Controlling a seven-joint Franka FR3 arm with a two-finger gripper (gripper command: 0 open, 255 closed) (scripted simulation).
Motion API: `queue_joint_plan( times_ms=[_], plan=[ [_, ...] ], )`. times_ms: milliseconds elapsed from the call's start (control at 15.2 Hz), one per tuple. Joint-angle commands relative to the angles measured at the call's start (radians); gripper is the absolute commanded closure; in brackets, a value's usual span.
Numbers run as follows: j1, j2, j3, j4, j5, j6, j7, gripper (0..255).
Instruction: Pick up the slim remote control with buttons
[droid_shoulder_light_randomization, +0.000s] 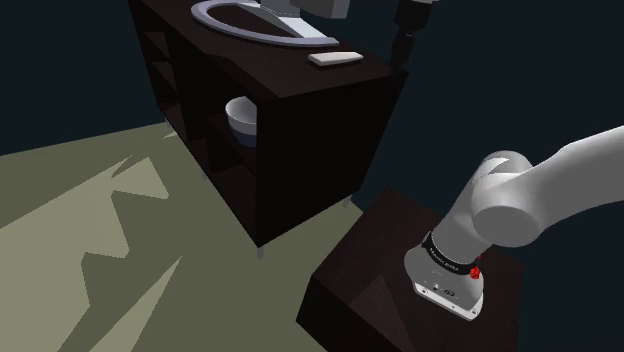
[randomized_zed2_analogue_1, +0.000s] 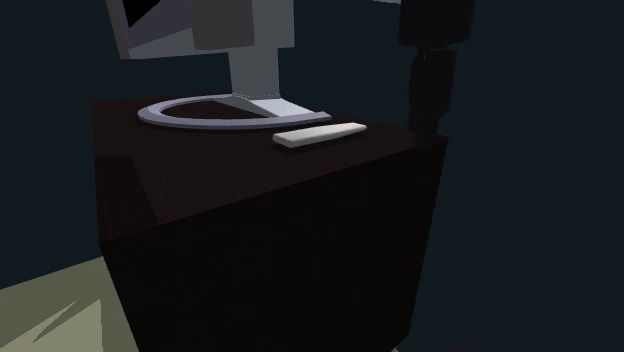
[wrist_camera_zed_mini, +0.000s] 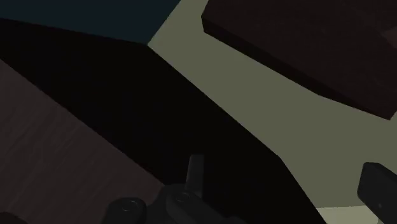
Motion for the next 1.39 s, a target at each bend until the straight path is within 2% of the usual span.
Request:
queue_joint_plan(
  times_ms=[0,330,660,858,1056,1320],
  plan=[
    [0.027,0.065,-0.057,0.053,-0.010,0.023,-0.138,0],
    [0.095,0.256,-0.181,0.224,0.022,0.056,-0.459,0],
    [0.137,0.486,-0.279,0.435,0.129,0.059,-0.793,0],
    [0.128,0.637,-0.310,0.584,0.220,0.036,-0.989,0],
    [0.087,0.789,-0.307,0.753,0.313,-0.009,-1.167,0],
    [0.087,0.788,-0.300,0.711,0.311,0.032,-1.174,0]
  ],
)
